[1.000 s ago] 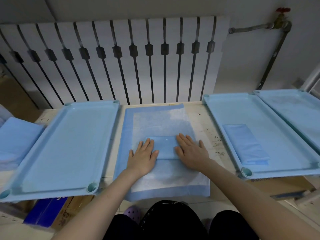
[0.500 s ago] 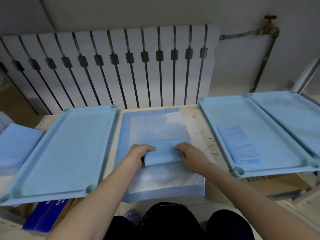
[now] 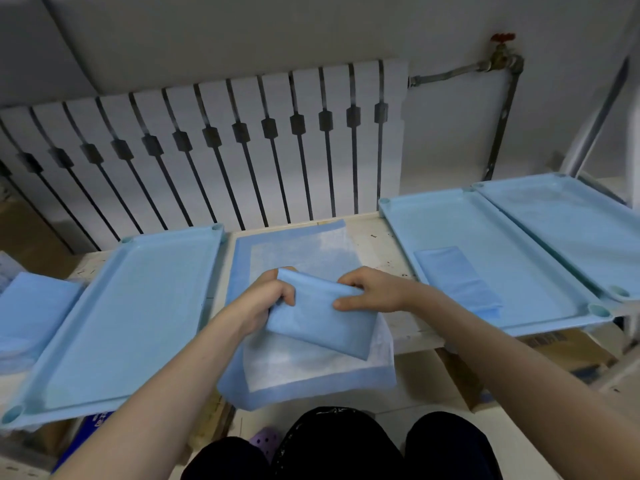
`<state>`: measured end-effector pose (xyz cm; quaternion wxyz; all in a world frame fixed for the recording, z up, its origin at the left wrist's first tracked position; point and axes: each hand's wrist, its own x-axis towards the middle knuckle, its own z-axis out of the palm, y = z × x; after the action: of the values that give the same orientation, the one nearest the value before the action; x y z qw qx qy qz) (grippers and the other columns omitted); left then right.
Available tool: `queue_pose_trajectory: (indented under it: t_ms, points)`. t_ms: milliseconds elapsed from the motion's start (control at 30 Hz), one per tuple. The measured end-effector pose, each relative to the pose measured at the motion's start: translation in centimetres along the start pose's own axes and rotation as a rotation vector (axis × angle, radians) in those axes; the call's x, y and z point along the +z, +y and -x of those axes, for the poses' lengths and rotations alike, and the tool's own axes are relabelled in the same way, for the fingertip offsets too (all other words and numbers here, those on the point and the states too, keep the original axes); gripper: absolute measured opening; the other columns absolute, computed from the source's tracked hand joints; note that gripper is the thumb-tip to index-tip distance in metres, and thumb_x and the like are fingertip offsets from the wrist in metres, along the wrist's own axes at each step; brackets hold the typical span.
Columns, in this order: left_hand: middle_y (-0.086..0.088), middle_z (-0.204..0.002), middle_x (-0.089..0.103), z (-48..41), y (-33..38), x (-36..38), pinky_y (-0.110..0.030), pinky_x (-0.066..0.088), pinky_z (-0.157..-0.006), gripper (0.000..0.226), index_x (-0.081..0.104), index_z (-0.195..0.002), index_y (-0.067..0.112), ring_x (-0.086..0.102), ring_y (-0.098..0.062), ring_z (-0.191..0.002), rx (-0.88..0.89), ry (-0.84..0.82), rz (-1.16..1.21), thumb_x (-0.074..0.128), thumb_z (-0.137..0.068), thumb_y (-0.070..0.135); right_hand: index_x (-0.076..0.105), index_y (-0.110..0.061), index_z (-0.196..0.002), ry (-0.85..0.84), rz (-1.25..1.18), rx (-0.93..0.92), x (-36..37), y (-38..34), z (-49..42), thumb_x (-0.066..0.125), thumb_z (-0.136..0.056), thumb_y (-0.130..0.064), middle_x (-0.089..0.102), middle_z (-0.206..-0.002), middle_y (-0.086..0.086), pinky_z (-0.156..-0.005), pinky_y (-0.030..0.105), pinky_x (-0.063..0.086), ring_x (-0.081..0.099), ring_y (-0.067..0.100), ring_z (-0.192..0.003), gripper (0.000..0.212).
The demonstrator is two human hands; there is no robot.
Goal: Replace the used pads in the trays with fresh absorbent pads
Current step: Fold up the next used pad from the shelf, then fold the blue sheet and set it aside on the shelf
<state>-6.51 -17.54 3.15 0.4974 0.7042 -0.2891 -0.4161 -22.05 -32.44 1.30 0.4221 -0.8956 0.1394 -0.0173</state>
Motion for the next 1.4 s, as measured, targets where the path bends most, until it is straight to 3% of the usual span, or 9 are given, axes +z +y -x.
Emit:
queue_pose_trajectory:
  t_ms: [200,367,500,633,900,1033,1200,1300,1400]
  points:
    - [-0.006,-0.072,0.062,-1.4,-0.8,0.0,-0.028,0.041,-0.064,0.023,0.059,-0.075,0.01,0.054,-0.021,-0.066,0.014,0.181,0.109,0.046,-0.07,-0.009,0.062,-0.005,-0.088,0.311,-0.053,0.006,0.1,1.9,2.2,0.064,-0.09,-0.022,0.059,-0.082,0.003,-0.067,0.027,0.04,0.055,0.012,-0.074,0.017]
    - [-0.004,-0.062,0.058,-1.4,-4.0,1.6,-0.014,0.036,-0.045,0.031,0.057,-0.067,0.012,0.052,-0.014,-0.059,0.051,0.246,-0.236,0.044,-0.081,-0.013,0.058,-0.012,-0.099,0.828,-0.366,0.086,-3.1,4.4,4.4,0.062,-0.089,-0.016,0.059,-0.089,-0.001,-0.067,0.022,0.044,0.054,0.009,-0.077,0.012]
    - [0.004,-0.065,0.059,-1.8,-6.0,2.1,-0.021,0.04,-0.067,0.035,0.059,-0.062,0.021,0.053,-0.014,-0.068,0.1,0.213,-0.516,0.051,-0.08,-0.008,0.05,-0.011,-0.127,1.119,-0.598,0.257,-5.5,8.1,6.4,0.051,-0.093,-0.014,0.057,-0.115,0.009,-0.081,0.038,0.05,0.056,0.023,-0.096,0.034]
    - [0.005,-0.076,0.061,-1.5,-6.4,2.3,-0.016,0.037,-0.069,0.033,0.056,-0.065,0.028,0.056,-0.011,-0.075,0.138,0.137,-0.763,0.054,-0.079,-0.002,0.051,-0.01,-0.13,0.973,-0.161,0.589,-5.1,12.0,8.6,0.049,-0.093,-0.012,0.061,-0.117,0.017,-0.081,0.037,0.045,0.057,0.034,-0.1,0.037]
    - [0.007,-0.079,0.061,-0.9,-6.4,2.3,-0.013,0.036,-0.067,0.031,0.054,-0.068,0.027,0.056,-0.012,-0.08,0.175,0.085,-0.9,0.054,-0.081,-0.001,0.042,-0.013,-0.129,0.837,0.476,0.732,-4.4,11.1,8.4,0.049,-0.088,-0.009,0.042,-0.122,0.015,-0.07,0.037,0.039,0.05,0.034,-0.1,0.042]
    - [0.009,-0.076,0.059,-0.6,-6.5,1.9,-0.009,0.035,-0.061,0.034,0.052,-0.066,0.03,0.056,-0.012,-0.078,0.177,0.097,-0.93,0.053,-0.081,-0.001,0.053,-0.019,-0.125,0.749,0.597,0.496,-2.5,10.2,7.0,0.047,-0.087,-0.006,0.049,-0.127,0.005,-0.082,0.036,0.04,0.048,0.028,-0.111,0.041]
    - [0.008,-0.077,0.061,0.3,-6.7,1.6,-0.021,0.043,-0.066,0.028,0.054,-0.064,0.027,0.058,-0.014,-0.08,0.121,0.136,-1.008,0.05,-0.079,0.003,0.049,-0.018,-0.125,0.625,0.611,0.558,-0.8,9.6,6.5,0.038,-0.094,-0.011,0.051,-0.117,0.003,-0.071,0.03,0.038,0.05,0.023,-0.106,0.034]
    - [0.002,-0.089,0.067,1.2,-6.9,0.5,-0.03,0.05,-0.074,0.023,0.054,-0.068,0.027,0.061,-0.019,-0.087,0.052,0.182,-1.032,0.048,-0.08,0.009,0.049,-0.013,-0.122,0.597,0.727,0.565,-0.3,7.2,6.0,0.041,-0.088,-0.009,0.052,-0.119,0.006,-0.084,0.035,0.038,0.05,0.027,-0.109,0.034]
    - [-0.003,-0.095,0.065,2.1,-7.3,-1.3,-0.03,0.047,-0.072,0.019,0.049,-0.069,0.024,0.06,-0.023,-0.091,-0.027,0.258,-1.058,0.047,-0.083,0.011,0.055,-0.012,-0.121,0.603,0.634,0.259,2.5,4.3,4.6,0.045,-0.085,-0.004,0.057,-0.12,0.008,-0.088,0.036,0.041,0.054,0.031,-0.108,0.038]
